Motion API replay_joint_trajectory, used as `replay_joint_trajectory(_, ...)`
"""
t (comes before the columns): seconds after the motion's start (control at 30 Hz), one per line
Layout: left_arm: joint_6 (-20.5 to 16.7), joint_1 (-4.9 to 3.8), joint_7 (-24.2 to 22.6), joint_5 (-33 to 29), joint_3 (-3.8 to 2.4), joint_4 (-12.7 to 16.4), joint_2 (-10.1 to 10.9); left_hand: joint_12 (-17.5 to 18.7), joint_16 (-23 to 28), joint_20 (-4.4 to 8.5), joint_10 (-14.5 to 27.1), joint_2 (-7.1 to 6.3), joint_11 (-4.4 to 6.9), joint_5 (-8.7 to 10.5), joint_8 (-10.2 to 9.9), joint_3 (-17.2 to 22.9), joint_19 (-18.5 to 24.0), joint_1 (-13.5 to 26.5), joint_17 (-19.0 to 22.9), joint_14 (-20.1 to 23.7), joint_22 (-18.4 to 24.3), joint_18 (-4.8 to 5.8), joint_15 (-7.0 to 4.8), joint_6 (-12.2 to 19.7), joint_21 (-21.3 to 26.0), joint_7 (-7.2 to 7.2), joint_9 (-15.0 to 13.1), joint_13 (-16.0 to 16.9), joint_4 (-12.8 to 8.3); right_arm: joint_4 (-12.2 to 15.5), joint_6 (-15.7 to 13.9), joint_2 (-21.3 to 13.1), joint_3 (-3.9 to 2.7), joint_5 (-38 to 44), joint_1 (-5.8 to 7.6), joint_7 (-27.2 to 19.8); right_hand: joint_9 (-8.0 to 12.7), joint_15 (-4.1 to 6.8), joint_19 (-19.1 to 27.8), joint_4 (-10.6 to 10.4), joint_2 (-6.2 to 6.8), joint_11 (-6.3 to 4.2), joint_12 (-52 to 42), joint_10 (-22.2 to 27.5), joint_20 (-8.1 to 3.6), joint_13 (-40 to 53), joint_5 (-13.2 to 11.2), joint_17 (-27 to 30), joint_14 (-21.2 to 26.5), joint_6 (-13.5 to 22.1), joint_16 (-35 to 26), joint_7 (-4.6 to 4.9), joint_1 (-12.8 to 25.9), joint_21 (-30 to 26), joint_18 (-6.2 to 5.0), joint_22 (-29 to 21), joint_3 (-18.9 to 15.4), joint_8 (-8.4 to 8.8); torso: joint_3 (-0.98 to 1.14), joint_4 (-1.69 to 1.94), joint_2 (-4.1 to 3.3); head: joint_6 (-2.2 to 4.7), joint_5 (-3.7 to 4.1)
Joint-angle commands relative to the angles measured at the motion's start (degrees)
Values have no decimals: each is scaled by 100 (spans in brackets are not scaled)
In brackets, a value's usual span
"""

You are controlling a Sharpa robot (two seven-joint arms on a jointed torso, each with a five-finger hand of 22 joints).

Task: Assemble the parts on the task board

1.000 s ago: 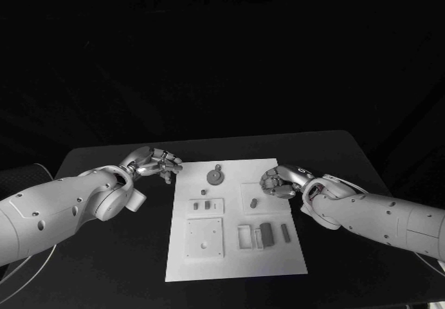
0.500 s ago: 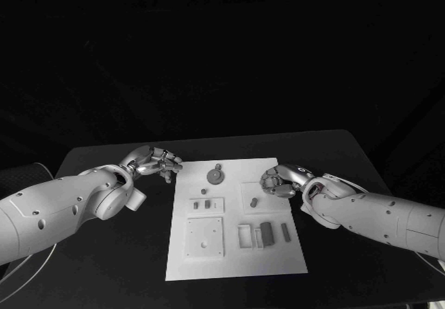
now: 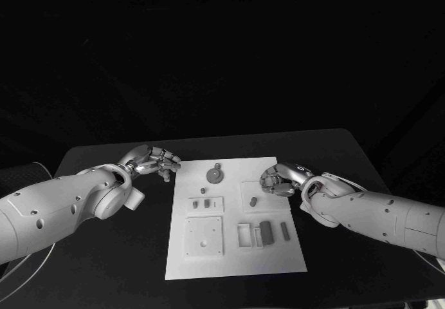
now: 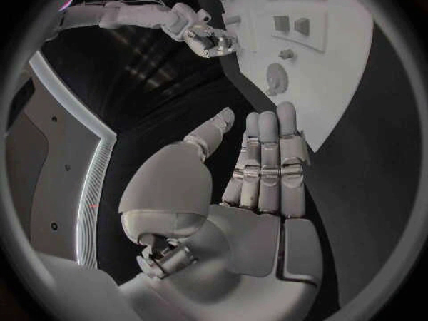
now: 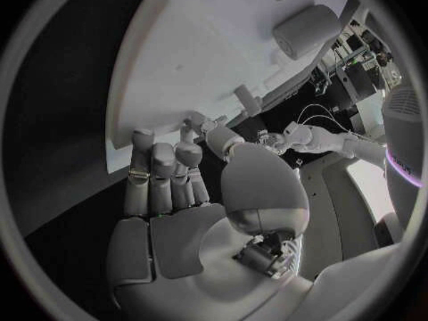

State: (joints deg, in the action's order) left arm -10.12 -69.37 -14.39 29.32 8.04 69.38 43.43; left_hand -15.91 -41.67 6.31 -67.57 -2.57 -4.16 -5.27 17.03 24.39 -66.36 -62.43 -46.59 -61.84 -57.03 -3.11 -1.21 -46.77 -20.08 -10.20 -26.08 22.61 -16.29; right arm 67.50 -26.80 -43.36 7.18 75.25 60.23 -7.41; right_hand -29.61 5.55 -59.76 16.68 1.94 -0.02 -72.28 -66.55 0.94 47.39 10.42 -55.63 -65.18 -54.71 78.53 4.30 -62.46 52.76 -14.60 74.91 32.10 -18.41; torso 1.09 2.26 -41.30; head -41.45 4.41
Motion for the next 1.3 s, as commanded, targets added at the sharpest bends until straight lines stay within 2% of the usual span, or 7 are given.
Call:
replay_joint_trajectory(0.03,37,-4,-42,-40,-4,7,-5,27,30,11,-8,19,-24,-31,9,-2,-17,-58,-7,3,-1,-82,37,2,41,-17,10,6,-22,-1,143,16,32,81,-41,78,-17,48,2,-8,-53,-41,21,-7,3,-6,-31,-1,-9,-225,1,164,5,-10,-40,70,-26,-39,1,-3,0,1,-4)
replay_joint_trajectory(0.23,39,-4,-47,-40,-4,2,-5,30,34,11,-9,21,-23,-31,9,-2,-17,-60,-10,3,-1,-82,37,4,43,-16,11,7,-21,3,60,17,31,59,-41,65,-20,54,-1,-11,-61,-46,23,-8,3,-6,-33,0,-10,-226,1,160,16,-9,-40,70,-28,-40,6,-1,1,4,-6)
replay_joint_trajectory(0.8,45,-4,-39,-40,-4,-12,0,37,40,10,-13,26,-22,-31,9,-3,-19,-64,-19,0,-3,-81,38,7,47,-15,14,11,-19,77,-31,-48,24,18,-39,23,-26,63,-10,-12,-86,-51,27,-15,0,-5,-21,0,-18,-223,3,157,30,-7,-40,68,-25,-38,3,-2,1,13,-4)
replay_joint_trajectory(1.1,47,-4,-36,-84,-4,-33,6,43,47,9,-15,28,-23,-27,9,-10,-21,-51,-27,-1,-4,-79,39,10,50,-17,17,14,-13,244,-106,-176,-23,-38,3,-20,-24,67,-23,-20,-38,-48,30,-24,-1,-4,-10,2,-28,-194,4,160,76,-2,-40,67,-43,-19,0,-6,1,15,2)
replay_joint_trajectory(1.3,71,-4,-33,-116,-4,-32,6,86,92,7,-22,35,-26,157,11,-109,-20,70,-74,-6,-11,-79,42,24,80,-20,32,35,-7,288,-106,-182,-33,-38,37,-29,-25,68,-30,-26,-32,-48,31,-28,-2,-3,-11,2,-33,-193,4,160,91,0,-40,66,-45,-17,1,-2,1,29,2)
